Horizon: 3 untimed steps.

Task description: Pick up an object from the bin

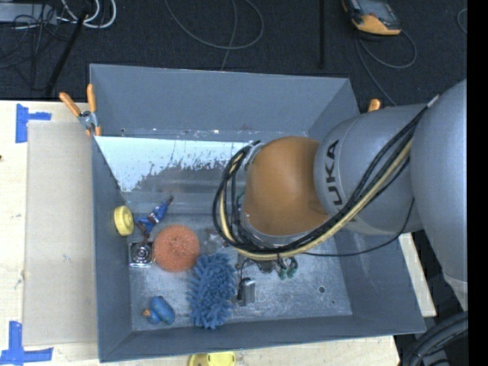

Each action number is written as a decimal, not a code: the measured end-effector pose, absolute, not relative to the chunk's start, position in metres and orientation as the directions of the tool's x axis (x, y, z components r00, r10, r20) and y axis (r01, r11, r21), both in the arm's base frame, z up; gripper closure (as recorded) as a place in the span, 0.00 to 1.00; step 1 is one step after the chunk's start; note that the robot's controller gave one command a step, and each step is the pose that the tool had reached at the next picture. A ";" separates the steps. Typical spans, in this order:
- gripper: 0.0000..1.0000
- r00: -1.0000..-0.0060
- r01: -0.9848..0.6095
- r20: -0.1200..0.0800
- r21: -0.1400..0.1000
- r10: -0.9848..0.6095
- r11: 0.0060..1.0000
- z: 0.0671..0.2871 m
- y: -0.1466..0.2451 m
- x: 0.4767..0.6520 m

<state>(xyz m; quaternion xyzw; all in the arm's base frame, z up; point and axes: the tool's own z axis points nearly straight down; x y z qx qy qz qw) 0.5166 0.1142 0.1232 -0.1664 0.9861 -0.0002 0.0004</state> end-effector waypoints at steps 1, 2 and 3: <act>1.00 -0.956 -0.292 -0.005 0.000 -0.292 0.956 0.075 0.162 0.551; 1.00 -0.956 -0.293 -0.005 0.000 -0.293 0.956 0.075 0.162 0.551; 1.00 -0.957 -0.289 -0.010 0.001 -0.289 0.957 0.260 0.194 0.581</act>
Offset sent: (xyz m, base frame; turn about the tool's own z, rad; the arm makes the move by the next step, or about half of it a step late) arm 0.0000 0.0000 0.0000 0.0000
